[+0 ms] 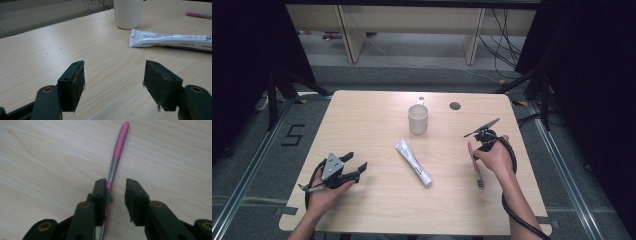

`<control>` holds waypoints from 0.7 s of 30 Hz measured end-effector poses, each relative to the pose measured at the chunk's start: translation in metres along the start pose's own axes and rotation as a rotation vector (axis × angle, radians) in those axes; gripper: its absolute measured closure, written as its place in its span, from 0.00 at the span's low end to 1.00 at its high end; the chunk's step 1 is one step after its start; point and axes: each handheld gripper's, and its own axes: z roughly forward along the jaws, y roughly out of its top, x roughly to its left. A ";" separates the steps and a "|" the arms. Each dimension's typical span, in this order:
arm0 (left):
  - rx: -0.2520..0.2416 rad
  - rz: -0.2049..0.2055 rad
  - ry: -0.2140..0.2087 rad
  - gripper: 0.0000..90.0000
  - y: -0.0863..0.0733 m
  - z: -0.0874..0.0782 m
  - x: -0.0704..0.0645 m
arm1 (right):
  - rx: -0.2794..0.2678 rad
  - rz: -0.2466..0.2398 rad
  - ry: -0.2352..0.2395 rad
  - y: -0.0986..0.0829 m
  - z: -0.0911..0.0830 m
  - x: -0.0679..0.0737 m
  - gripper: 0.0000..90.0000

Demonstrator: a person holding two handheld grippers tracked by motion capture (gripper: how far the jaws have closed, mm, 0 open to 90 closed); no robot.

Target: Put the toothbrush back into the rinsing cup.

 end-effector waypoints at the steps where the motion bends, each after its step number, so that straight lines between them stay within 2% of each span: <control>1: 0.000 0.000 0.000 0.36 0.000 0.000 0.000 | 0.000 0.000 0.000 0.000 0.000 0.000 0.78; 3: 0.002 0.004 0.000 0.36 0.000 0.000 0.000 | 0.003 -0.009 0.003 0.001 0.001 0.001 0.78; 4: 0.003 0.004 0.002 0.36 0.000 0.000 0.000 | -0.014 -0.019 0.003 0.001 0.003 0.000 0.78; 5: 0.006 0.004 0.000 0.36 0.000 0.000 0.000 | 0.021 -0.013 -0.002 0.001 0.001 0.002 0.78; 6: 0.006 0.004 0.000 0.36 0.000 0.000 0.000 | 0.025 -0.014 0.001 0.001 0.001 0.002 0.79; 7: 0.007 0.003 -0.001 0.36 0.000 0.000 0.000 | 0.011 -0.062 0.006 0.001 0.003 -0.001 0.79; 8: 0.004 0.003 -0.001 0.36 0.000 0.000 0.000 | 0.031 -0.023 0.005 0.004 0.002 0.002 0.79; 9: 0.003 0.003 -0.001 0.36 0.000 0.000 0.000 | 0.023 -0.043 -0.005 0.004 0.002 0.001 0.79; 11: 0.003 0.003 -0.001 0.36 0.000 0.000 0.000 | 0.033 -0.032 0.005 0.004 0.002 0.002 0.79; 12: 0.005 0.004 0.000 0.36 0.000 0.000 0.000 | 0.058 -0.014 0.052 0.005 0.000 0.002 0.79; 14: 0.006 0.004 0.000 0.36 0.000 0.000 0.000 | 0.064 -0.014 0.023 0.007 0.000 0.003 0.80; 17: 0.003 0.003 -0.002 0.36 0.000 0.000 0.000 | 0.081 -0.015 0.026 0.007 0.001 0.003 0.80; 18: 0.001 0.003 -0.001 0.36 0.000 0.000 0.000 | 0.081 -0.011 0.061 0.008 0.002 0.002 0.80; 19: 0.001 0.002 -0.001 0.36 0.000 0.000 0.000 | 0.081 -0.019 0.019 0.009 0.002 0.004 0.81; 21: 0.003 0.002 -0.001 0.36 0.000 0.000 0.000 | 0.095 -0.010 0.021 0.009 0.002 0.004 0.81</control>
